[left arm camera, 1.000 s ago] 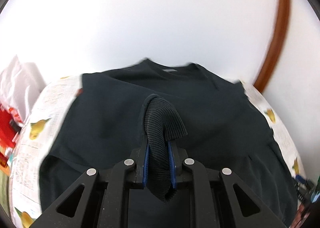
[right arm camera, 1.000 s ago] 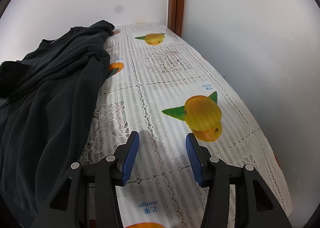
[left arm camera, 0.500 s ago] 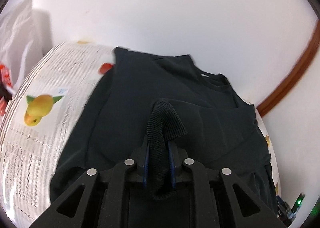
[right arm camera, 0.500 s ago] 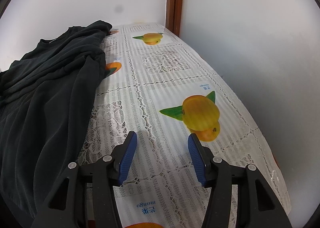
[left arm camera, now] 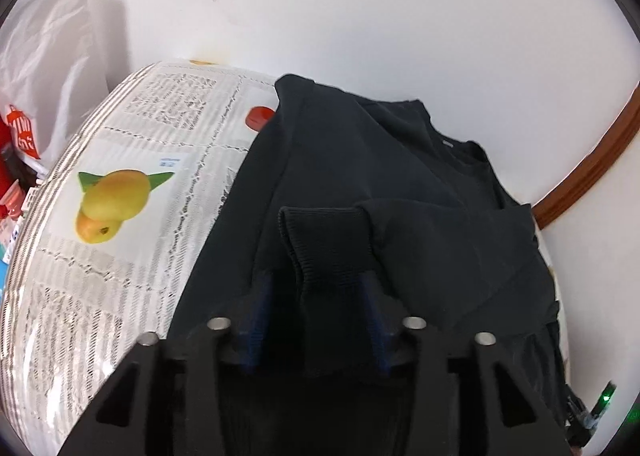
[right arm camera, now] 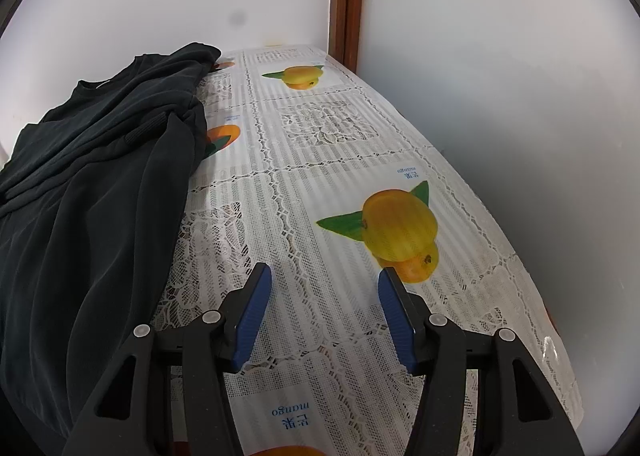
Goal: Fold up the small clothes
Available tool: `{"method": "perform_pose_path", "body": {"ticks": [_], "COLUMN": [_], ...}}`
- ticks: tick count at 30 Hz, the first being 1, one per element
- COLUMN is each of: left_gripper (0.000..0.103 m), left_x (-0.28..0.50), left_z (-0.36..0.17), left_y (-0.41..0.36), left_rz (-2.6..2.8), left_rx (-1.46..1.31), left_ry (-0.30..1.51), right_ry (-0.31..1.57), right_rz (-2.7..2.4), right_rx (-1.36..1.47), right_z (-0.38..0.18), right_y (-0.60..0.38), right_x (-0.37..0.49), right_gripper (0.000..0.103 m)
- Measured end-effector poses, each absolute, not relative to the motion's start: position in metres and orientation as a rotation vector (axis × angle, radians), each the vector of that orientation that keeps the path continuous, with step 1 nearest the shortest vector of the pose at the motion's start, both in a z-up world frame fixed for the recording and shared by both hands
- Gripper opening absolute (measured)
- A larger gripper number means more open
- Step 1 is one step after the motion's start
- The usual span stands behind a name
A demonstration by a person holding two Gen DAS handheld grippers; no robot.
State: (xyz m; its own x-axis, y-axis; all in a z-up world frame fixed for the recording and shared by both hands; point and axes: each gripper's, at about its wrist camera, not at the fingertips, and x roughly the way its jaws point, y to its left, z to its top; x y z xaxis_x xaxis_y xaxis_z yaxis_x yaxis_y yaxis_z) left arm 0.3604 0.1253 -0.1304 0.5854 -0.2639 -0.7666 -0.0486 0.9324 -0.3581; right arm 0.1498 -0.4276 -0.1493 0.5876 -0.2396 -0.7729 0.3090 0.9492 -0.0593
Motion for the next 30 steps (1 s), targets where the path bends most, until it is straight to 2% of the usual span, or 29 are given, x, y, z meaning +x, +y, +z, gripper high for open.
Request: {"method": "perform_pose_path", "body": {"ticks": [4, 6, 10, 16, 18, 30], "left_gripper": [0.040, 0.006, 0.006, 0.007, 0.010, 0.011], "left_x": [0.369, 0.369, 0.358, 0.362, 0.359, 0.282], "left_z": [-0.139, -0.136, -0.113, -0.122, -0.121, -0.089], "left_y": [0.119, 0.116, 0.122, 0.114, 0.112, 0.099], "left_rz": [-0.139, -0.123, -0.085, -0.003, 0.016, 0.059], "left_rx": [-0.395, -0.378, -0.329, -0.231, -0.221, -0.098], "left_ry": [0.944, 0.935, 0.825, 0.889, 0.894, 0.811], "right_ry": [0.887, 0.889, 0.888, 0.888, 0.888, 0.884], "right_rz": [-0.320, -0.328, -0.332, -0.330, -0.331, -0.348], "right_rx": [0.092, 0.093, 0.089, 0.093, 0.091, 0.065], "right_z": [-0.150, -0.150, -0.151, -0.151, -0.151, -0.148], "right_y": [-0.429, -0.430, -0.429, -0.430, -0.430, -0.424], "right_x": [0.150, 0.151, 0.151, 0.151, 0.151, 0.150], "right_gripper": [0.056, 0.058, 0.058, 0.058, 0.058, 0.059]}}
